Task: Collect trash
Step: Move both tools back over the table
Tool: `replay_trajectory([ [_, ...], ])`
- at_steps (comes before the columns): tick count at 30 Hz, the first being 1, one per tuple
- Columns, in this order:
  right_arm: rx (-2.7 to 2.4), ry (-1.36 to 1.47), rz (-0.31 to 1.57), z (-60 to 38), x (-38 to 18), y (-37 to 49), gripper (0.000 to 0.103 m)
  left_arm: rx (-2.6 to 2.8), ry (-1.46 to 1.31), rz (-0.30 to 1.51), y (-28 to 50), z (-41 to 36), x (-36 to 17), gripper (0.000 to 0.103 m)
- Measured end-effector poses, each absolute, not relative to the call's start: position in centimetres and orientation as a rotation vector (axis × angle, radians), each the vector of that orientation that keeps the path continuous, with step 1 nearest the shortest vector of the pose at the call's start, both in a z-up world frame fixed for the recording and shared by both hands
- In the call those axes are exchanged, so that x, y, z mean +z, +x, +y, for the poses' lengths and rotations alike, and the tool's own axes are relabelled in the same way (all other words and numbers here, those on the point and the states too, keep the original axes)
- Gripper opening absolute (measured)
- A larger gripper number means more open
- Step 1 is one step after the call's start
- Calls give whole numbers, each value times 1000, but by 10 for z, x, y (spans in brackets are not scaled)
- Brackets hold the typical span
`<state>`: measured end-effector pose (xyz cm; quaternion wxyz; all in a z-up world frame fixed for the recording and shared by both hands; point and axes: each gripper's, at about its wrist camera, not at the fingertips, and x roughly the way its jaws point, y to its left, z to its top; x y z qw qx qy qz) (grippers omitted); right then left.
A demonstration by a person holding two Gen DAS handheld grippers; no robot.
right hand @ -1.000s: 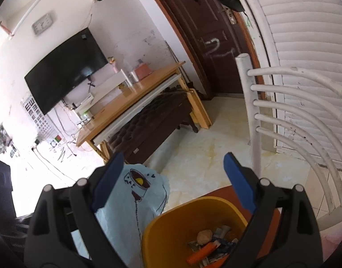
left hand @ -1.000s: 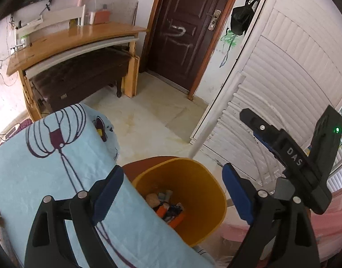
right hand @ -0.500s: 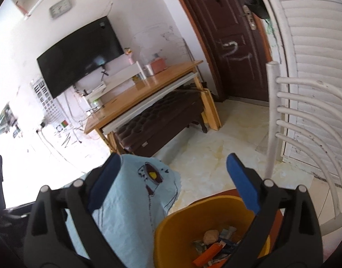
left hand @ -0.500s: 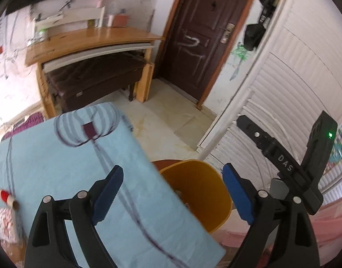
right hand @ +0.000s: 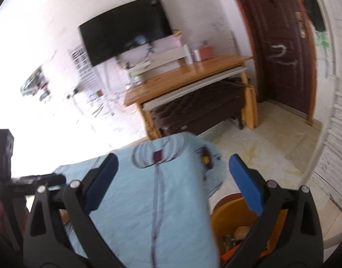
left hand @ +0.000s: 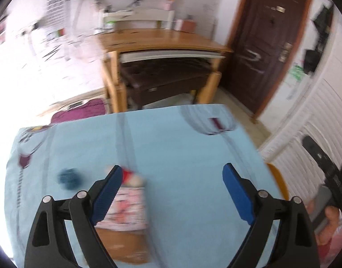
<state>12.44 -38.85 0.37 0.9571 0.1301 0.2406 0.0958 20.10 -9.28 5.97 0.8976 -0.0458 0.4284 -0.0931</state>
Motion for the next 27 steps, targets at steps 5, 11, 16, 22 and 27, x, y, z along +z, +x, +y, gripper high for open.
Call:
replay_trajectory([
  [5, 264, 208, 522, -353, -1, 125, 95, -121, -157, 905, 205, -39, 52, 86],
  [11, 346, 203, 558, -320, -7, 130, 95, -73, -169, 922, 211, -8, 43, 86],
  [16, 392, 181, 581, -290, -7, 137, 95, -44, -167, 935, 218, 7, 35, 86],
  [22, 447, 144, 620, -249, -6, 142, 95, -27, -145, 959, 225, 13, 23, 86],
  [27, 486, 79, 660, -212, -11, 142, 95, -27, -144, 979, 232, 17, 13, 86],
])
